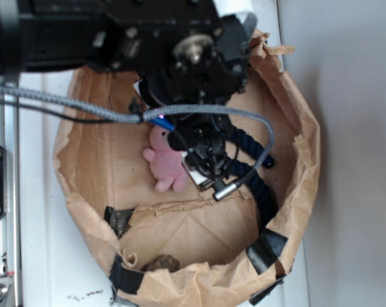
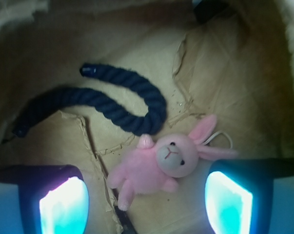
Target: Grab the pink bunny.
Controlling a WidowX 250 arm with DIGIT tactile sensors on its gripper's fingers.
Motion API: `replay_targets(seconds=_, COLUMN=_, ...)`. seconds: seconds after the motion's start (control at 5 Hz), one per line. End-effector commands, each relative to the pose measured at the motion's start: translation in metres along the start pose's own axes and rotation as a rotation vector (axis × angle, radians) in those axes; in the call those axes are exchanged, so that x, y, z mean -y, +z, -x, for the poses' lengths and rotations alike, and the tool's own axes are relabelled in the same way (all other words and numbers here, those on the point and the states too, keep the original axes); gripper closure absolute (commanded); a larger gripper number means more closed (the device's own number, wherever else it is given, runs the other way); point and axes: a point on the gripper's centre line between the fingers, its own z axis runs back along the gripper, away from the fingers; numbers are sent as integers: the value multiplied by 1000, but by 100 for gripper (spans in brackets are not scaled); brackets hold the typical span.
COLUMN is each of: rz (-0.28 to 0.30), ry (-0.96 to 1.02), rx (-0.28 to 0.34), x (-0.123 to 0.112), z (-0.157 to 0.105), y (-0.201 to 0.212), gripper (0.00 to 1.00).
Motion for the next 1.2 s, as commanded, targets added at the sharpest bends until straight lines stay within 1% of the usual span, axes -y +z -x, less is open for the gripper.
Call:
replay_targets(seconds=0.0, rz=1, ry=-50, rx=42, x=3, z=12, y=-8, gripper=0)
replay_targets(seconds=0.2, rz=-20, ry=-51, rx=41, x=3, z=7, y=-16, gripper=0)
replay_targets(seconds=0.4, rz=-19, ry=28, rx=39, x=2, z=4, y=-22, gripper=0)
replay_targets(seconds=0.6, rz=-30, ry=290, rx=-24, x=3, z=-3, y=-26, gripper=0)
replay_targets(seconds=0.8, rz=-61, ry=332, rx=-2, x=8, z=-7, y=-38, gripper=0)
replay_targets(seconds=1.0, rz=-72, ry=236, rx=62, x=5, z=7, y=-54, gripper=0)
